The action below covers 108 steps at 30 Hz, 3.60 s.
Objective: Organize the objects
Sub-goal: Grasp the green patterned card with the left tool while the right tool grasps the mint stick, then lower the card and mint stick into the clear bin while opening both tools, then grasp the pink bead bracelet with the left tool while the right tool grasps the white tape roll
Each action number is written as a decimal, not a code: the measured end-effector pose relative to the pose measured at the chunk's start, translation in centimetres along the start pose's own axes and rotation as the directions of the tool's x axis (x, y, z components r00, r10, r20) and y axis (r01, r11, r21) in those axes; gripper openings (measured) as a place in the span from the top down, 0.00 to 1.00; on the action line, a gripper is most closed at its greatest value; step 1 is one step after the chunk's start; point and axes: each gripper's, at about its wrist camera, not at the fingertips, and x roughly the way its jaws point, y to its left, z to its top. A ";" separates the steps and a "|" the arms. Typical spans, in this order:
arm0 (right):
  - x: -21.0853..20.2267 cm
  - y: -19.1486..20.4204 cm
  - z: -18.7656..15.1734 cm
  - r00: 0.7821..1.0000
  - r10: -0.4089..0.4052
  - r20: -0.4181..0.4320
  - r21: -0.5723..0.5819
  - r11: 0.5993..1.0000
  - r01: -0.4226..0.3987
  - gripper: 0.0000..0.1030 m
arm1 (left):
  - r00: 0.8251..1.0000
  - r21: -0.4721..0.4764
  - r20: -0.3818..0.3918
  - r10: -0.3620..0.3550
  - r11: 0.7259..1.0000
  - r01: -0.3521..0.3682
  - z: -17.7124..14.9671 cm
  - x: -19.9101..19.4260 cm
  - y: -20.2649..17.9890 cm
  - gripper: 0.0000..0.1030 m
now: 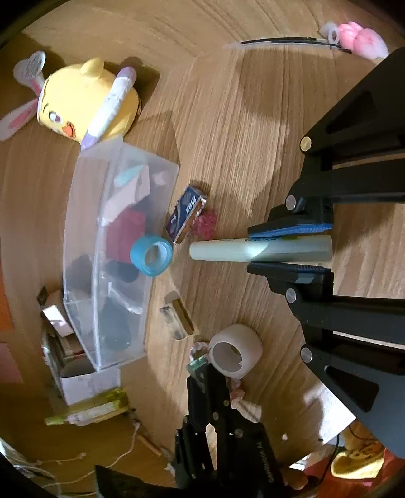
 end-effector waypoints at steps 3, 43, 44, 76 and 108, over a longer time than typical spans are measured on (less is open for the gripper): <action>-1.4 -0.6 0.3 0.999 0.003 0.040 0.018 1.000 -0.004 0.86 | 0.999 -0.027 0.043 0.002 1.000 -0.001 0.5 -1.5 0.5 0.77; 5.1 -1.0 15.1 0.988 -0.140 0.065 -0.076 0.987 0.145 0.85 | 0.999 -0.138 0.022 0.032 0.990 -0.029 13.5 4.6 3.8 0.77; 5.2 -0.8 15.2 0.990 -0.125 0.062 -0.075 0.989 0.129 0.83 | 0.999 -0.142 0.028 0.032 0.989 -0.028 13.4 4.4 3.9 0.77; -0.9 4.6 3.0 0.978 0.210 0.017 -0.112 0.972 -0.207 0.48 | 0.999 -0.131 0.001 0.049 0.990 -0.048 0.1 -2.1 3.2 0.35; -2.9 -0.6 1.5 0.986 0.120 0.117 0.041 0.991 -0.126 0.65 | 0.998 -0.047 0.058 0.030 0.999 -0.027 -1.5 -2.9 -0.8 0.82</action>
